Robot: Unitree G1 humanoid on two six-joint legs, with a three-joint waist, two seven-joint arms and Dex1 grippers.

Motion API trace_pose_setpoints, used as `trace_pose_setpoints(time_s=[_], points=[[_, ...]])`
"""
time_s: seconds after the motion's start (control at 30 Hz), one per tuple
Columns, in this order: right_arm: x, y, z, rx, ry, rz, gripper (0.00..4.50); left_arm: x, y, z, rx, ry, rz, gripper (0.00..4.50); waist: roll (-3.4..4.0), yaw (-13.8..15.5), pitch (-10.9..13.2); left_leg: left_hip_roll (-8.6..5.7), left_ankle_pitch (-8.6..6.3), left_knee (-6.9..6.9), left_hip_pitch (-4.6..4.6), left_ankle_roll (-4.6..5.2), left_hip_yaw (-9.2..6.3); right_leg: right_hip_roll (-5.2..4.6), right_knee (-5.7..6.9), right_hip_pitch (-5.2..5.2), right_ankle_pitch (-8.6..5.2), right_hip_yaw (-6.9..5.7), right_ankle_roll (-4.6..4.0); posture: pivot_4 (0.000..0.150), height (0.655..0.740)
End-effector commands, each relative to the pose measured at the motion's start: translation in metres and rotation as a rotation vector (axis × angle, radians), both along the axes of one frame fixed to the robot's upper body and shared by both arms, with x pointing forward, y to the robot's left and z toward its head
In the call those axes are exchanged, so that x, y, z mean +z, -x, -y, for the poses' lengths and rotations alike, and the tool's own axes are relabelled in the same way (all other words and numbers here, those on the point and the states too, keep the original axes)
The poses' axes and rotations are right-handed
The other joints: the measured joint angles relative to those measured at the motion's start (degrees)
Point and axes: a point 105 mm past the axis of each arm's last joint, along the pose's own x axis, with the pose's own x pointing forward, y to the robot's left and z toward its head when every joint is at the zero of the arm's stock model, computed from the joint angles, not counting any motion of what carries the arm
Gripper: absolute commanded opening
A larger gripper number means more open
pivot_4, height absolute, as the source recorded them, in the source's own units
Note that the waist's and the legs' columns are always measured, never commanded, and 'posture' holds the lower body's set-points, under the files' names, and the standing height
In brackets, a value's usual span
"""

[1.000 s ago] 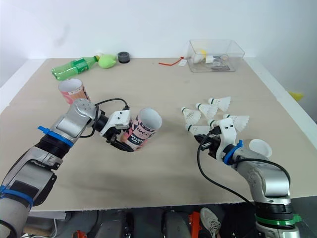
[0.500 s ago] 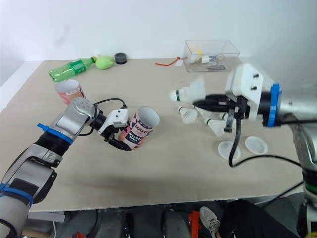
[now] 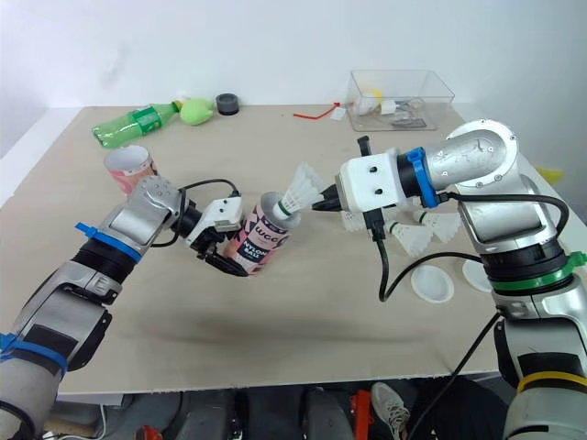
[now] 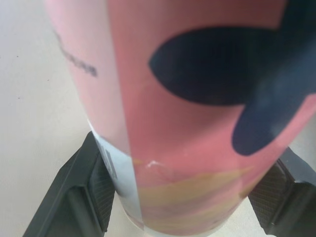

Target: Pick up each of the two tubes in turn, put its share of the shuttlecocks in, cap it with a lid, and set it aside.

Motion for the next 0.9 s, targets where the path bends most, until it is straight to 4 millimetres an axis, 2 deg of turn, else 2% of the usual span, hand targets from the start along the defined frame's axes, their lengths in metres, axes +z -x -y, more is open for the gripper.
trace_pose_setpoints(time_s=[0.03,0.07,0.1,0.23,0.33,0.4,0.47,0.53,0.6,0.73,0.9], points=[[0.002,-0.001,-0.004,0.025,0.031,0.019,0.02,0.013,-0.002,0.004,0.0,0.039,0.04,2.99,0.0,0.0,0.0,0.0,0.0,0.01,0.0,0.0,0.01,0.0,0.0,0.0,0.0,0.0,0.01,0.15,0.74],[0.002,-0.001,-0.006,0.03,0.028,0.01,0.65,0.013,-0.002,0.004,0.001,0.041,0.04,2.99,0.0,0.0,0.0,0.0,0.01,0.01,0.02,-0.01,0.02,0.01,0.01,0.0,0.01,0.0,0.02,0.15,0.74],[0.003,0.0,-0.008,0.037,0.023,0.005,0.98,0.013,-0.002,0.004,0.001,0.041,0.041,2.99,0.01,0.0,0.0,0.01,0.02,0.01,0.02,-0.03,0.02,0.01,0.01,0.0,0.02,0.0,0.02,0.15,0.74],[0.008,0.0,-0.009,0.038,-0.023,-0.001,2.89,0.013,-0.002,0.004,0.004,0.044,0.04,2.99,0.01,0.0,0.0,0.01,0.02,0.02,0.03,-0.04,0.02,0.04,0.04,0.0,0.05,0.01,-0.04,0.15,0.74],[0.029,-0.003,-0.004,-0.032,-0.231,-0.084,4.31,0.012,-0.002,0.004,0.012,0.051,0.04,2.99,0.01,0.0,0.0,0.04,0.02,0.01,0.03,-0.04,0.01,0.03,0.05,0.0,0.06,0.01,-0.07,0.15,0.74],[0.047,-0.013,0.012,-0.159,-0.44,-0.176,4.42,0.011,-0.003,0.003,0.022,0.056,0.046,2.99,0.01,0.0,0.0,0.05,0.03,0.02,0.02,-0.04,0.01,0.01,0.07,-0.01,0.09,0.02,-0.11,0.15,0.74],[0.046,-0.03,0.042,-0.371,-0.636,-0.269,4.42,0.008,-0.004,0.001,0.031,0.057,0.056,2.99,0.0,0.1,0.0,0.04,0.04,0.02,0.0,-0.06,-0.01,-0.07,0.08,0.0,0.1,-0.03,-0.14,0.15,0.74],[0.025,-0.046,0.071,-0.614,-0.778,-0.33,4.42,0.008,-0.004,0.001,0.033,0.067,0.065,2.99,-0.14,0.1,-0.1,0.02,0.04,0.03,0.01,-0.07,-0.05,-0.14,0.06,0.07,0.11,-0.1,-0.16,0.15,0.74],[-0.005,-0.051,0.083,-0.78,-0.824,-0.325,4.42,0.008,-0.003,0.001,0.032,0.072,0.067,2.99,-0.17,0.1,-0.1,-0.01,0.03,0.03,0.03,-0.07,-0.07,-0.19,0.04,0.11,0.1,-0.13,-0.19,0.15,0.74],[-0.047,-0.043,0.076,-0.934,-0.916,-0.367,4.42,0.009,-0.005,0.002,0.037,0.082,0.078,2.99,0.05,-0.2,0.0,-0.01,0.03,0.01,0.02,-0.07,-0.05,-0.09,0.12,0.02,0.09,-0.02,-0.16,0.15,0.74],[-0.078,-0.039,0.063,-1.016,-0.959,-0.387,4.42,0.008,-0.004,0.003,0.022,0.075,0.081,2.99,0.14,-0.3,0.0,-0.02,0.14,0.03,0.04,-0.21,-0.06,0.1,0.34,-0.11,-0.07,0.02,0.09,0.15,0.74]])
